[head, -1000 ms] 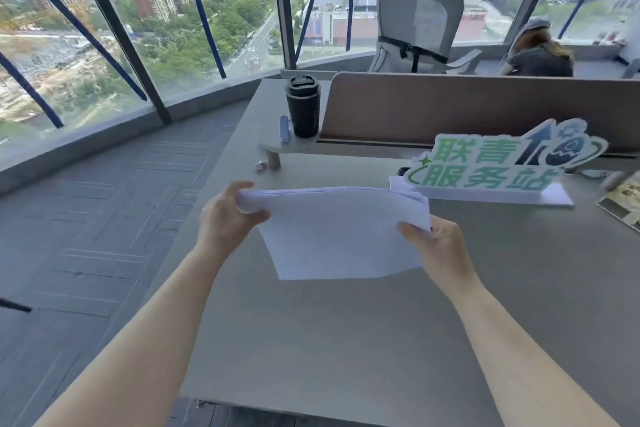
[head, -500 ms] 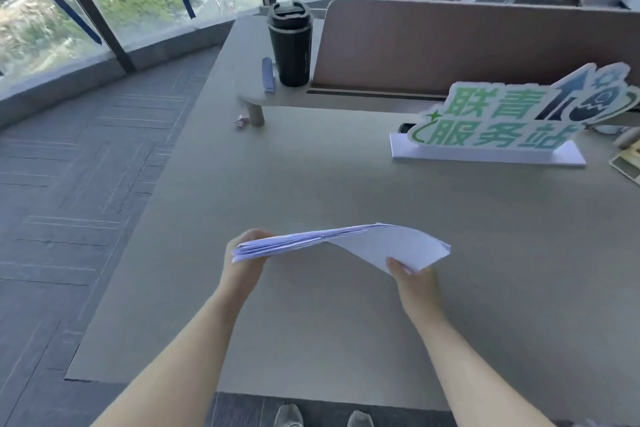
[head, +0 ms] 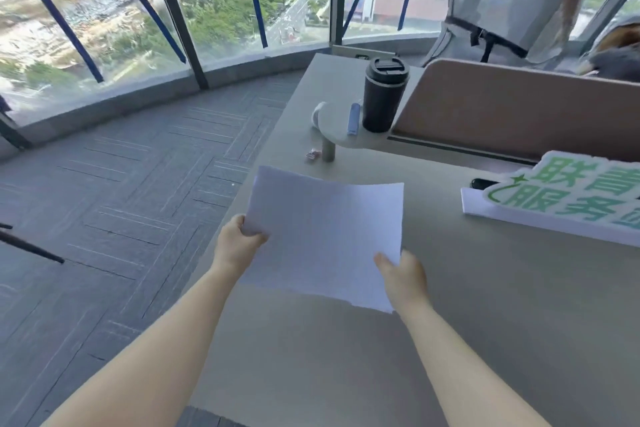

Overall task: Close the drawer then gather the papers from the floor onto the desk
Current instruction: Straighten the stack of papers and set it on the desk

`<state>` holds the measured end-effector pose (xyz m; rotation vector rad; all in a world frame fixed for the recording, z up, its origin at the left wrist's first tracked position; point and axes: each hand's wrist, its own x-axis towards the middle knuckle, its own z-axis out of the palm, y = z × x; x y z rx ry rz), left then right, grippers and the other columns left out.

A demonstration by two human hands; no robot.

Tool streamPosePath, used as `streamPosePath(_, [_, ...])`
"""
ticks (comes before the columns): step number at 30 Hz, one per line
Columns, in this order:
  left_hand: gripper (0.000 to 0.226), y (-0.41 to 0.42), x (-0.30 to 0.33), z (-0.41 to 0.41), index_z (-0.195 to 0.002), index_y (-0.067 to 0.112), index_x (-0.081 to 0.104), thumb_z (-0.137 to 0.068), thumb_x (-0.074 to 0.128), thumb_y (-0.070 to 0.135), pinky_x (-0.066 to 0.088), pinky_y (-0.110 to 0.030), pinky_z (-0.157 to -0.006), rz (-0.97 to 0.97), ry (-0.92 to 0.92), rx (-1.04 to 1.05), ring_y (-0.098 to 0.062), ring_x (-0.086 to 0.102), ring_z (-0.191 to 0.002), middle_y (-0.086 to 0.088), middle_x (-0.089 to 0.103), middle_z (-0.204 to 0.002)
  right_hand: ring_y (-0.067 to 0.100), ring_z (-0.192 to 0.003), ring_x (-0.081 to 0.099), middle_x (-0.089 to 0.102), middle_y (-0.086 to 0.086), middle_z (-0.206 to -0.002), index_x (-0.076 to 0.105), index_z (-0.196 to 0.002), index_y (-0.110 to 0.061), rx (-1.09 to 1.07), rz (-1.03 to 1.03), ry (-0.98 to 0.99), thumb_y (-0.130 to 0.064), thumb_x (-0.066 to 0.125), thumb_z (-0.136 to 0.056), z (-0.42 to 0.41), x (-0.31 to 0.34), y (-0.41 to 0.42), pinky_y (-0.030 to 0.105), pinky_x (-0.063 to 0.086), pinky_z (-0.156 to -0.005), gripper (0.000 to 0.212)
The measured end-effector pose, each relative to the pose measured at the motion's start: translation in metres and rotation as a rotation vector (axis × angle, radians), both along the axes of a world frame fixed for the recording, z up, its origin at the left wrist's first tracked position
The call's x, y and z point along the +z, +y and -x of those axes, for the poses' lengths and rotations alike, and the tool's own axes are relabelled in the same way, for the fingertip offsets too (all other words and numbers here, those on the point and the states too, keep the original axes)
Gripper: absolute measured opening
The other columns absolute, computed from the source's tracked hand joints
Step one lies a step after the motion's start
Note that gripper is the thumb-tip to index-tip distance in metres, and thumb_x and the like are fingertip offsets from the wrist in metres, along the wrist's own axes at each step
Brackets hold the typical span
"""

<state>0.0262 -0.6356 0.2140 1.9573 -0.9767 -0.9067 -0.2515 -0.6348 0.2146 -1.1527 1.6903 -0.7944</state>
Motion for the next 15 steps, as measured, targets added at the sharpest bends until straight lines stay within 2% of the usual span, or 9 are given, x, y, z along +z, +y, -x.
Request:
streamPosePath(4, [0.028,-0.033,-0.018,-0.041,-0.105,0.015,0.059,-0.078,0.061,0.008,0.043,-0.032,-0.061,-0.07,-0.109,-0.007,-0.025,0.058,-0.078,0.004,0.059,-0.081,0.029,-0.089,0.066,0.071,0.003,-0.092,0.066,-0.094,-0.015,0.038,-0.046,0.025,-0.018,0.059,-0.088,-0.044,-0.025,-0.034,0.035,0.05,-0.077,0.009])
streamPosePath(9, [0.05,-0.063,-0.05,-0.062,-0.128,0.017,0.056,-0.079,0.056,0.006,0.04,-0.029,-0.073,-0.124,-0.168,-0.054,-0.022,0.056,-0.088,-0.002,0.064,-0.104,0.033,-0.098,0.065,0.07,0.009,-0.107,0.063,-0.104,-0.01,0.031,-0.121,0.081,-0.023,0.06,-0.086,-0.07,-0.06,-0.062,0.043,0.052,-0.089,0.023])
streamPosePath(11, [0.055,-0.071,-0.058,-0.065,-0.132,0.019,0.054,-0.08,0.054,0.003,0.039,-0.028,-0.075,-0.116,-0.165,-0.065,-0.019,0.054,-0.091,0.0,0.062,-0.105,0.032,-0.098,0.065,0.07,0.01,-0.109,0.062,-0.105,-0.01,0.024,-0.13,0.098,-0.023,0.06,-0.087,-0.074,-0.069,-0.067,0.044,0.052,-0.09,0.022])
streamPosePath(15, [0.057,-0.081,-0.075,-0.069,-0.131,0.021,0.055,-0.078,0.052,0.002,0.039,-0.029,-0.078,-0.143,-0.186,-0.062,-0.023,0.055,-0.092,-0.005,0.067,-0.111,0.026,-0.089,0.059,0.069,0.007,-0.112,0.061,-0.113,-0.01,0.062,-0.163,0.185,-0.024,0.059,-0.089,-0.074,-0.084,-0.074,0.035,0.049,-0.082,0.028])
